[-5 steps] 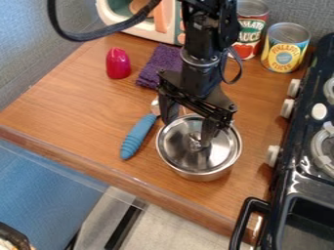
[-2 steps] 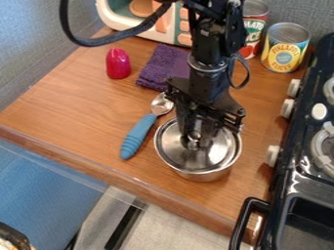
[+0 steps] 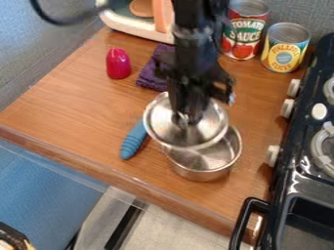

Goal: Opened the metallic pot and put the metallic lid to the left of the pot on the table

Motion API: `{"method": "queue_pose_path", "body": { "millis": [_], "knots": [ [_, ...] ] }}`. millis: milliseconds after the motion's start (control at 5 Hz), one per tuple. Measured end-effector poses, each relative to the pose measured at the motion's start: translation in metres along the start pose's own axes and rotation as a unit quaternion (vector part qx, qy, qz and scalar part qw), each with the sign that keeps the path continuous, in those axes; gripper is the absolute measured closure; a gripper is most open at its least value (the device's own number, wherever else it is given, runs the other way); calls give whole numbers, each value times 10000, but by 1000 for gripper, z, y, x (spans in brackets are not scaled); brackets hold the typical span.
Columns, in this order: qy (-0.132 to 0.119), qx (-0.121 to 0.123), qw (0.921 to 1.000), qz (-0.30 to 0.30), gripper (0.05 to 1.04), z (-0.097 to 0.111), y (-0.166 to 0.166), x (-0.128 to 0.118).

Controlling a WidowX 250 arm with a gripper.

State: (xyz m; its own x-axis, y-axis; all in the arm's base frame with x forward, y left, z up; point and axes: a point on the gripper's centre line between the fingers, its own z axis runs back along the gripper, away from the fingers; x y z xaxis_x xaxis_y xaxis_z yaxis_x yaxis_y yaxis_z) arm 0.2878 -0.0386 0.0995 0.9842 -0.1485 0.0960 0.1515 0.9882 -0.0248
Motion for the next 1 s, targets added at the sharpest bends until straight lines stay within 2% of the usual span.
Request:
{"method": "queue_pose_path", "body": {
  "millis": [200,400,600,800,1000],
  "knots": [
    [-261,-41,9993,282,799,29,31,-8],
    [-412,158,9965,710,799,43,76,-29],
    [-360,396,9914,1197,799,27,120,-49],
    [-199,442,9852,1646,799,4,166,-56],
    [-192,475,9801,1917,799,-13,202,-55]
  ]
}}
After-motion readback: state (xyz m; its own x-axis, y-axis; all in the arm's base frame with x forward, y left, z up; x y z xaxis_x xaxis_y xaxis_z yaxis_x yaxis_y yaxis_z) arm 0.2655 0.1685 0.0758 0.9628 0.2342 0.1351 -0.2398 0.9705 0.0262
